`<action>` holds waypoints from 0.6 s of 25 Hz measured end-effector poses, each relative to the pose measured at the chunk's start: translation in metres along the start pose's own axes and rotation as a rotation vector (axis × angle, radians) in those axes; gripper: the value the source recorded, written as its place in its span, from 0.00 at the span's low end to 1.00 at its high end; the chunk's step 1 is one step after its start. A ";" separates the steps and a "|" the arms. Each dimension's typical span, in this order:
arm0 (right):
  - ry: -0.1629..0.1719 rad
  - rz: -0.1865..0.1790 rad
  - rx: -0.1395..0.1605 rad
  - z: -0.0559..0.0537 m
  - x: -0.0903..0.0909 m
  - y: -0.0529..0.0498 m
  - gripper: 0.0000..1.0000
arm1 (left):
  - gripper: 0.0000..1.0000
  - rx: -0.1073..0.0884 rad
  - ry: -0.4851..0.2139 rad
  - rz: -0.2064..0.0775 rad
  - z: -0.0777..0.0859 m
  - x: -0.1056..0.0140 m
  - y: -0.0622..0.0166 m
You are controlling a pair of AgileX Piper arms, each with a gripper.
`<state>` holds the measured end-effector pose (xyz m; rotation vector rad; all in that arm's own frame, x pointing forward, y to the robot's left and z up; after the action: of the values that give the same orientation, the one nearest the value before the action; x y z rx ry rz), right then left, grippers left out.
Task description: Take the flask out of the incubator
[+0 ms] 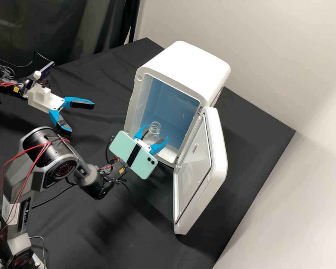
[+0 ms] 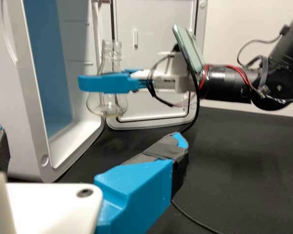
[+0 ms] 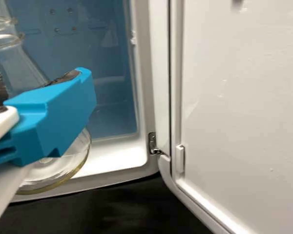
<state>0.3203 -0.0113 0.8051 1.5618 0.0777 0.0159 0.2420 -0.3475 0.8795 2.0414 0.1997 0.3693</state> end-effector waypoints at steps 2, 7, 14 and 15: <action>0.000 -0.030 -0.005 0.000 -0.007 -0.005 0.00 | 1.00 0.001 -0.001 0.005 0.000 0.000 0.0012; -0.006 -0.065 -0.010 0.000 -0.020 -0.009 0.00 | 1.00 0.001 -0.001 0.005 0.000 0.000 0.0012; -0.027 -0.112 -0.007 0.004 -0.032 -0.018 0.00 | 1.00 0.001 -0.003 0.006 0.001 0.000 0.0015; -0.029 -0.113 -0.007 0.004 -0.032 -0.018 0.00 | 1.00 0.001 -0.003 0.006 0.001 0.000 0.0015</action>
<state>0.2876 -0.0179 0.7885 1.5485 0.1431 -0.0954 0.2419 -0.3491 0.8803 2.0440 0.1922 0.3697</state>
